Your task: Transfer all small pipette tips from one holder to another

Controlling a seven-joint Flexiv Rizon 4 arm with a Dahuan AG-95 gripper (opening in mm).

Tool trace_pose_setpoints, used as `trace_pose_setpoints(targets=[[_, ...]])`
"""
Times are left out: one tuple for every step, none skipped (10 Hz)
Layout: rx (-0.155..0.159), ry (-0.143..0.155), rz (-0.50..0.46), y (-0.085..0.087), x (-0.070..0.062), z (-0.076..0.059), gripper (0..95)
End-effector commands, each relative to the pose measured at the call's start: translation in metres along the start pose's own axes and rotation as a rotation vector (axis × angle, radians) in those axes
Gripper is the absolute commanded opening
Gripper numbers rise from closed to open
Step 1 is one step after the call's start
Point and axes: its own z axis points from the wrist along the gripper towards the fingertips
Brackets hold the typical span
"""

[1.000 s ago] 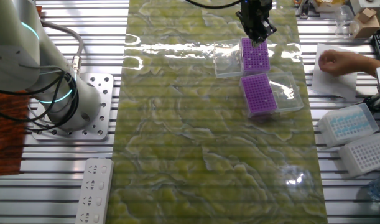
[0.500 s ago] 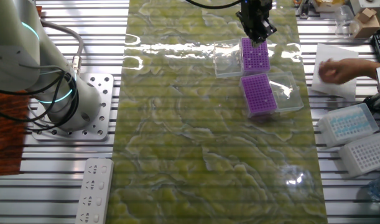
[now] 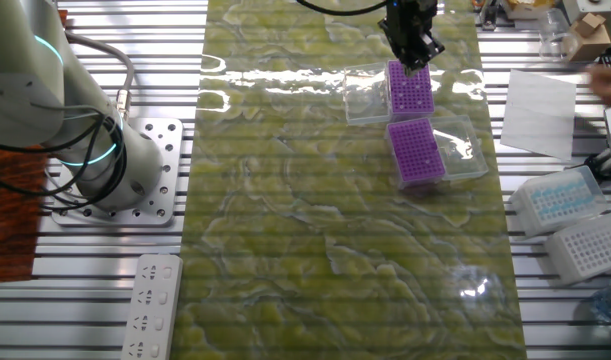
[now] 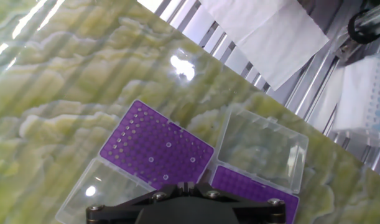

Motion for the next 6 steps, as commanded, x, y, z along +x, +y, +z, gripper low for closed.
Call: trace_pose_setpoints(targets=[[-0.063, 0.02, -0.098, -0.01, 0.004, 0.001, 0.0], [-0.102, 0.04, -0.129, -0.026, 0.006, 0.017, 0.0], [-0.127, 0.04, -0.145, -0.032, 0.005, 0.027, 0.0], [-0.125, 0.045, -0.151, -0.037, 0.005, 0.033, 0.0], [-0.128, 0.042, -0.152, -0.041, 0.002, 0.036, 0.0], [-0.117, 0.06, -0.186, -0.052, -0.009, 0.038, 0.0]])
